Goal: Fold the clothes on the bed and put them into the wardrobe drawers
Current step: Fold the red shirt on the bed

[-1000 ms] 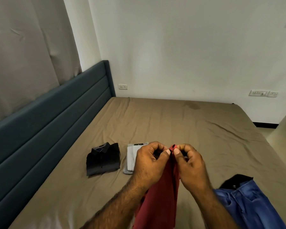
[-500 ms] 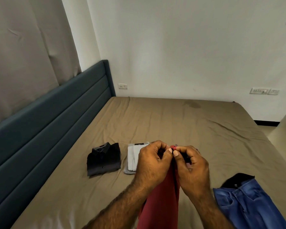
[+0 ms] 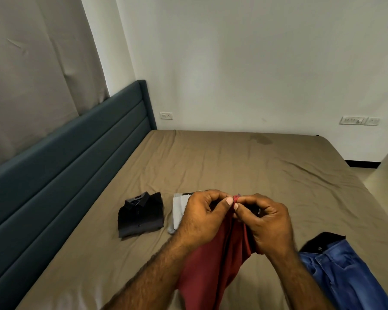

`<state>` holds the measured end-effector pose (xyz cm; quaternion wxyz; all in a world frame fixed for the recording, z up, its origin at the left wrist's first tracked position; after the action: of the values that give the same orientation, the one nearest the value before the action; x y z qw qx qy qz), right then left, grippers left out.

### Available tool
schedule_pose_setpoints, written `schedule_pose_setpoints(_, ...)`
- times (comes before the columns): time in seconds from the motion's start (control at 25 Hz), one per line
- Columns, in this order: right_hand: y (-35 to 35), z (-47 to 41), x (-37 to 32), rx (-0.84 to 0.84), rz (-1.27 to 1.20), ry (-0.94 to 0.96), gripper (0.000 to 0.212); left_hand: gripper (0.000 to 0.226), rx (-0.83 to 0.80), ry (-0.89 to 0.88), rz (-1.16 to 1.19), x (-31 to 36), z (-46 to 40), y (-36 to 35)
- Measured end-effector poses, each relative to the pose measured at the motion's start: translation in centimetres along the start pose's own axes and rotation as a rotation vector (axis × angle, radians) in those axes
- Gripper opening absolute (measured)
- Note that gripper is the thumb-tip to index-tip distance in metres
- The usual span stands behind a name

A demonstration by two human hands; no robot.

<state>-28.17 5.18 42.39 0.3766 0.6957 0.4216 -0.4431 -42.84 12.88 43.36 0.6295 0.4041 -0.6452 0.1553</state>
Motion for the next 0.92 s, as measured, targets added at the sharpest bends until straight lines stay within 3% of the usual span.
schedule_pose_setpoints(0.24, -0.9, 0.1, -1.3, -0.036, 0.168, 0.110, 0.018, 0.016, 0.114, 0.097, -0.014, -1.3, 0.0, 1.1)
schedule_pose_setpoints(0.32, -0.8, 0.2, -1.1, -0.004, 0.189, 0.120, 0.019, 0.018, 0.095, 0.094, -0.092, -1.2, -0.1, 0.7)
schedule_pose_setpoints(0.52, -0.7, 0.1, -1.4, 0.013, 0.289, 0.176, 0.017, 0.010, 0.011, 0.065, -0.009, -1.5, -0.5, 0.9)
schedule_pose_setpoints(0.72, -1.0, -0.4, -0.5, -0.053, 0.198, 0.151, 0.028, 0.015, 0.114, 0.034, -0.204, -0.6, 0.0, 1.1)
schedule_pose_setpoints(0.92, -2.1, -0.4, 0.8, -0.089, -0.010, 0.028, 0.022, 0.017, 0.231, 0.012, -0.383, 0.1, 1.0, 1.0)
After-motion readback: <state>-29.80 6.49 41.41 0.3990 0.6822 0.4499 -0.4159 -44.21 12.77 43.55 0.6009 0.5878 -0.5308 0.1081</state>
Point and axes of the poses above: each hand's wrist, its own z-axis away from the middle knuckle, its own y-axis out of the back of the hand, x = y × z, the point moved 10 cm from there along -z, towards the middle knuckle, and after that the axes turned 12 degrees about -x, right-handed, at the moved point
